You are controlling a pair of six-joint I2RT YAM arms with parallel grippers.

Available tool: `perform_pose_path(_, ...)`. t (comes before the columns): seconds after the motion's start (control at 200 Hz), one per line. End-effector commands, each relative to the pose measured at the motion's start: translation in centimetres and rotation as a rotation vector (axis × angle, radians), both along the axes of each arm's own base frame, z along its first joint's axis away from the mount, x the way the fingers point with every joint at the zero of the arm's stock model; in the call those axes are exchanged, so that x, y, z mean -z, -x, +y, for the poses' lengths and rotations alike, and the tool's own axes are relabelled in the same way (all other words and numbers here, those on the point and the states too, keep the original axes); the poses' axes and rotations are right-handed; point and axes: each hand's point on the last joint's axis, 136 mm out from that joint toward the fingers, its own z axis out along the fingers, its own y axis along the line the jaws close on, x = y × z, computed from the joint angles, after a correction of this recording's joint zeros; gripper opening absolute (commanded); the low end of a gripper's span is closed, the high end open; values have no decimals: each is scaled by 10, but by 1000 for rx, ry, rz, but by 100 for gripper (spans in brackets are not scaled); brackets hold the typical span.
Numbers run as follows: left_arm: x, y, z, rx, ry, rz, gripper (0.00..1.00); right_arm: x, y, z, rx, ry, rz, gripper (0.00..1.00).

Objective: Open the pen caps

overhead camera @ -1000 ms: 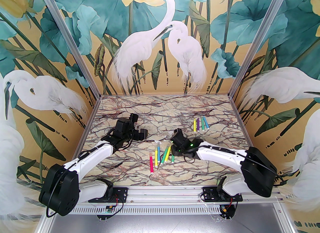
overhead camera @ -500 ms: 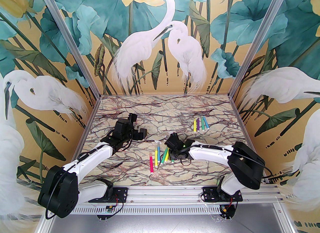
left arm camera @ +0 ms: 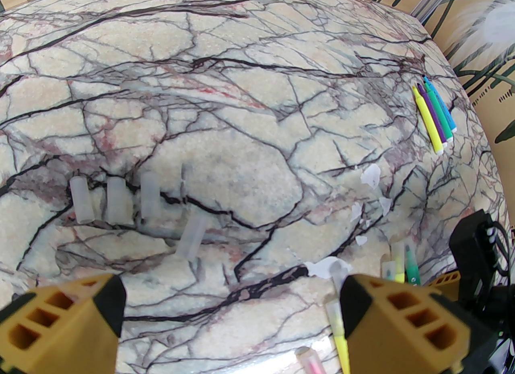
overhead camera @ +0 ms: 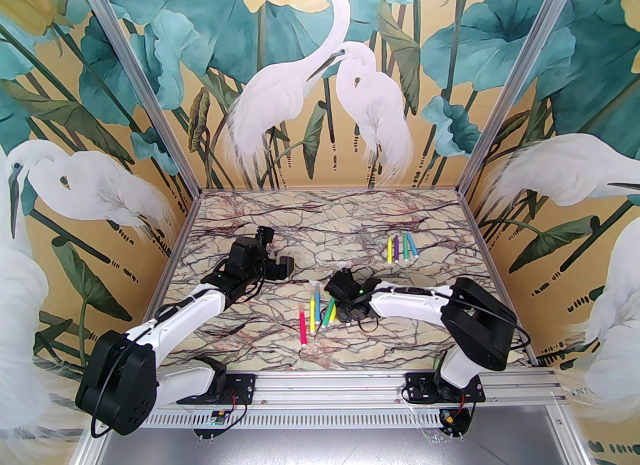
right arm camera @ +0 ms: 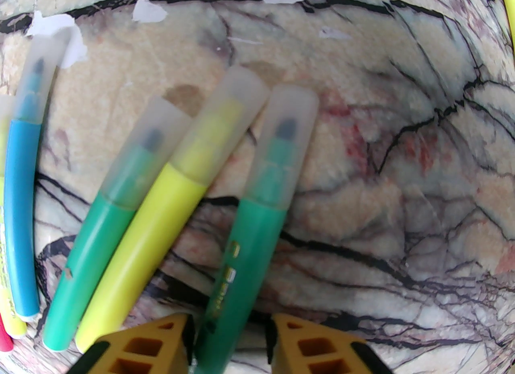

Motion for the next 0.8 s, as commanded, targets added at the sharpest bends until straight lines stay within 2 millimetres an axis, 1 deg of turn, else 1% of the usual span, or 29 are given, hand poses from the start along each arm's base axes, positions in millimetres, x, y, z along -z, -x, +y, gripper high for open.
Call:
perform_pose_path(0.0, -2, -2, 3, -4, -9, -17, 93, 5, 0, -8, -1, 63, -3, 32)
perform_pose_path(0.215, -3, -2, -2, 7, 10, -6, 93, 15, 0, -6, -15, 63, 6, 28)
perform_pose_path(0.325, -3, 0, -6, 29, 26, 3, 94, 16, -3, -10, -15, 67, 7, 24)
perform_pose_path(0.385, -3, 3, -12, 62, 42, 14, 94, 15, -4, -13, -15, 57, 5, 23)
perform_pose_path(0.525, -1, 7, -20, 102, 76, 34, 95, 7, -9, -18, -17, 33, -12, 20)
perform_pose_path(0.655, -2, 7, -26, 114, 109, 42, 95, -5, -16, -21, -24, 1, -40, 17)
perform_pose_path(0.795, -3, 6, -35, 138, 153, 56, 93, -22, -21, -17, -65, -51, -90, 15)
